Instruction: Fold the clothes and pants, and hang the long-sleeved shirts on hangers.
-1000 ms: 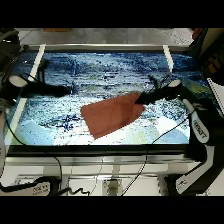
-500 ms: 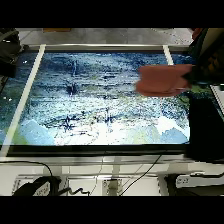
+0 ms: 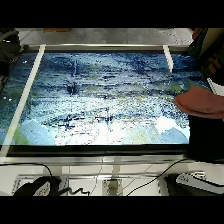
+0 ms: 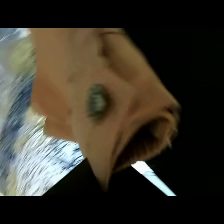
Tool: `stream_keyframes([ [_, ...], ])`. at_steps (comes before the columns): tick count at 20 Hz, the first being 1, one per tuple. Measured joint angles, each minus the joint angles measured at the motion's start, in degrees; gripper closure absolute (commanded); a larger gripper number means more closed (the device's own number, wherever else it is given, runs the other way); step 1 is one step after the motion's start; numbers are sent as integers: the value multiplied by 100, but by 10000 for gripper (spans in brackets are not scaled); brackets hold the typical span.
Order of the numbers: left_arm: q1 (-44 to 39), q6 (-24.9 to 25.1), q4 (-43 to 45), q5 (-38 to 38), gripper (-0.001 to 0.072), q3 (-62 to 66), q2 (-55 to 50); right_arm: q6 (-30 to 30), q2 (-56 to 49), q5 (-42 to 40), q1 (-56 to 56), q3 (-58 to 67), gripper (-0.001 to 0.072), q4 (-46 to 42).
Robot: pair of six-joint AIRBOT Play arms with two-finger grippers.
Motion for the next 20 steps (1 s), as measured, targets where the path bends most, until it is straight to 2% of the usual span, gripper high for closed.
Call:
stream_keyframes([
  [8, 0, -17, -293, -254, 702, 0, -146, 2927, 651, 903, -127, -610, 689, -2304],
  [9, 0, -20, -299, -267, 702, -2, -160, 3237, 671, 1062, -133, -680, 645, -2468],
  [10, 2, -17, -315, -269, 702, 0, -170, 3497, 682, 1196, -133, -737, 512, -2588],
  [12, 0, -17, -321, -295, 702, -2, -203, 3919, 699, 1335, -133, -815, 157, -2756],
  [13, 0, -17, -326, -295, 702, -2, -210, 4063, 704, 1346, -133, -841, 35, -2787],
  [18, 2, -9, -337, -304, 702, -2, -234, 4284, 715, 1311, -133, -890, 36, -2865],
  [19, 0, 7, -337, -304, 702, -2, -234, 4194, 715, 1250, -133, -894, 59, -2859],
  [20, 0, 2, -337, -304, 702, -2, -236, 4033, 715, 1141, -133, -894, 184, -2835],
])
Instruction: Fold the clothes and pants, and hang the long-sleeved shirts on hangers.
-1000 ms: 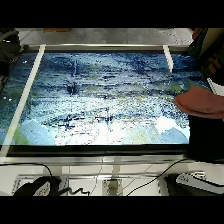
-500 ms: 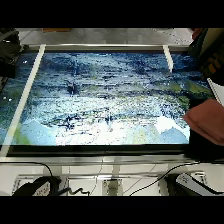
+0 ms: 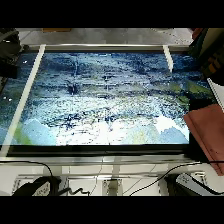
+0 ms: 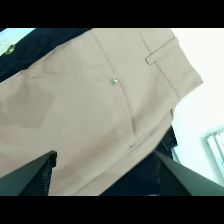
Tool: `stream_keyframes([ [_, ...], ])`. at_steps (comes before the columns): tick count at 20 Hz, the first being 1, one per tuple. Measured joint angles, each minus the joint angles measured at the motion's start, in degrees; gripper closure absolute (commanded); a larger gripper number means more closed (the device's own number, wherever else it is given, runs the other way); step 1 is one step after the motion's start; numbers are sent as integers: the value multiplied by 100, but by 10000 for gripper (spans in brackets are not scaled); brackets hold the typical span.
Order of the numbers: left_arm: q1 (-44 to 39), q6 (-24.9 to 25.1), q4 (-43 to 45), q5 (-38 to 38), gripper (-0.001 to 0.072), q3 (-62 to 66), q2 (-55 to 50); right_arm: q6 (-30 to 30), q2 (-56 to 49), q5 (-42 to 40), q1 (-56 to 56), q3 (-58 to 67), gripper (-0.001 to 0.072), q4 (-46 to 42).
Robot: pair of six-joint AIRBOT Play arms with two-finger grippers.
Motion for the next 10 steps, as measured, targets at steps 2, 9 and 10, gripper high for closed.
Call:
stream_keyframes([
  [2, 0, 0, 0, 2, 702, 0, -2, -638, 0, -428, 0, -4, 497, 240],
  [9, 0, -2, 0, 2, 702, 0, -2, -4878, -2, -2081, 664, -4, 583, 3222],
  [10, 0, -4, 0, 2, 702, 0, -2, -5519, -2, -2146, 962, -4, 583, 3591],
])
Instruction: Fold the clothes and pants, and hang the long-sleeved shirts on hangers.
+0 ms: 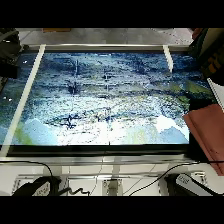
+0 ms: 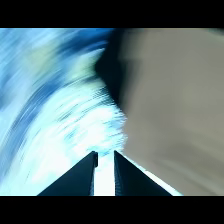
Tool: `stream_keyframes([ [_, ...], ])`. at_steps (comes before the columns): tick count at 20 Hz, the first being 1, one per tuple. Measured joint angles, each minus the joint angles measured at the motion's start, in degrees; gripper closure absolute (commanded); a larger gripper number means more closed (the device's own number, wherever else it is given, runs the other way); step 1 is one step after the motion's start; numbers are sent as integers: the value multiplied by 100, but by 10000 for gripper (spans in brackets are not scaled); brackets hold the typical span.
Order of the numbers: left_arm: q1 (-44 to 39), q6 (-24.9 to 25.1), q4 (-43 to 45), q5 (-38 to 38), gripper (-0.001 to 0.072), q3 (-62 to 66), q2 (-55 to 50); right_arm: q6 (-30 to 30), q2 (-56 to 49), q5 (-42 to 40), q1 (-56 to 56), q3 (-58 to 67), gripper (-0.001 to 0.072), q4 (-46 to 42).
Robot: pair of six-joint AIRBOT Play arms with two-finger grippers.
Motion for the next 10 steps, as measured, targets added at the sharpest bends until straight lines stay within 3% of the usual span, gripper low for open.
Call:
stream_keyframes([
  [4, 0, -2, 0, -2, 702, 0, 0, -1360, 2, 76, 1491, 0, 584, 968],
  [7, 2, -17, 0, 0, 702, 0, 0, -1729, 2, 350, 2771, 0, 603, 1176],
  [8, 0, -17, 2, 0, 702, 0, 0, -1808, 2, 415, 3228, 0, 692, 1132],
  [10, 0, -15, 2, -2, 702, 2, 0, -1895, 2, 426, 4050, 0, 691, 796],
])
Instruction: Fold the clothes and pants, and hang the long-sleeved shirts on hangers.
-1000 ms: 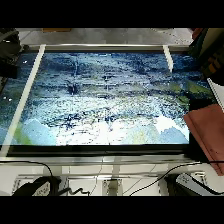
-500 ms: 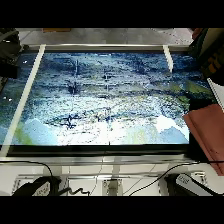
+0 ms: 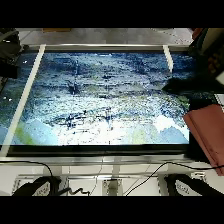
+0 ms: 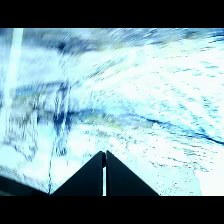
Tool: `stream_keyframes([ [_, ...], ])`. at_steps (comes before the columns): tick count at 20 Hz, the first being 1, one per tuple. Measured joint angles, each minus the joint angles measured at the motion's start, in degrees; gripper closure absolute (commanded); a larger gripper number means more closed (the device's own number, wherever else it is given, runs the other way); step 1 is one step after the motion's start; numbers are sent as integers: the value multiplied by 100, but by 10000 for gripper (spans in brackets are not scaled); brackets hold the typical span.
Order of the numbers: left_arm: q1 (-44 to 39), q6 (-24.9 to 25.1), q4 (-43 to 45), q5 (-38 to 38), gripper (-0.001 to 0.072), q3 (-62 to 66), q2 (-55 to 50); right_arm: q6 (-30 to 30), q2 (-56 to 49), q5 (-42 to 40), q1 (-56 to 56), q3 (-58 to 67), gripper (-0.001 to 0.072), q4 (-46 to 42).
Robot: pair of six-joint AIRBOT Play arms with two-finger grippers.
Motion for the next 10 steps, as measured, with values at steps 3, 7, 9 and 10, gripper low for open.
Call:
stream_keyframes([
  [3, 0, 0, -2, 0, 702, -2, 0, -15, -11, -315, 929, -7, 690, -767],
  [7, 0, 22, 0, 2, 702, -2, 0, 50, -44, -861, 1449, -7, 690, -1342],
  [9, 0, 22, 0, 2, 702, -2, 0, 59, -46, -999, 1545, -7, 690, -1436],
  [10, 0, 22, 0, 2, 702, -2, -2, 70, -48, -1062, 1569, -7, 690, -1478],
])
